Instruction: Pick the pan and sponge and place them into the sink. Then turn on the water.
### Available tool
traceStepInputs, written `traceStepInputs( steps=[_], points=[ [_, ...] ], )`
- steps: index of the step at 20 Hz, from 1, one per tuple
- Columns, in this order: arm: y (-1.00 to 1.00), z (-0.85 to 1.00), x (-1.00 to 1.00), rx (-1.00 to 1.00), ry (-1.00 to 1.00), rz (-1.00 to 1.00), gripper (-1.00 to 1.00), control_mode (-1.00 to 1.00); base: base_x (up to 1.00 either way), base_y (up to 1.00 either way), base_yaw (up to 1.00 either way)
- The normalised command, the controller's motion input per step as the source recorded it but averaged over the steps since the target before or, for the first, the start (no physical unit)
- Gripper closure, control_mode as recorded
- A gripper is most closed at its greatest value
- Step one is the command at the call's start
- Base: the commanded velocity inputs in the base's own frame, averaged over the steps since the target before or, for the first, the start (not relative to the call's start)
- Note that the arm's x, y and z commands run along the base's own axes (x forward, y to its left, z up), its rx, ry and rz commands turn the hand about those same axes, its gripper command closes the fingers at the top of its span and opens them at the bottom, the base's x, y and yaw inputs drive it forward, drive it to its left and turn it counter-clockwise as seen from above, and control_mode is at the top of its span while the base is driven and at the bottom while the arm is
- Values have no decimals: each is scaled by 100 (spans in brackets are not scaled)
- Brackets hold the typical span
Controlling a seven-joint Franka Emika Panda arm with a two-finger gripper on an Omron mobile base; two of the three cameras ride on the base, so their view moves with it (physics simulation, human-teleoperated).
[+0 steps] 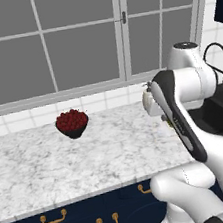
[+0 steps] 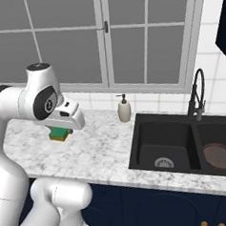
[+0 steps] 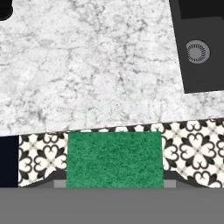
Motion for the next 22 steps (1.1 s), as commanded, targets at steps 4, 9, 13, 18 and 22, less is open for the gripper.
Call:
traceStepInputs(
  steps=[4, 9, 13, 18, 22],
  points=[
    [0, 0, -13, 0, 0, 0, 100, 100, -22, 0, 0],
    [0, 0, 0, 0, 0, 0, 100, 100, -85, -15, 0],
    [0, 0, 0, 0, 0, 0, 100, 100, -33, -55, 0],
    [0, 0, 0, 0, 0, 0, 100, 100, -1, -86, 0],
    [0, 0, 0, 0, 0, 0, 100, 100, 0, -95, 0]
  ],
)
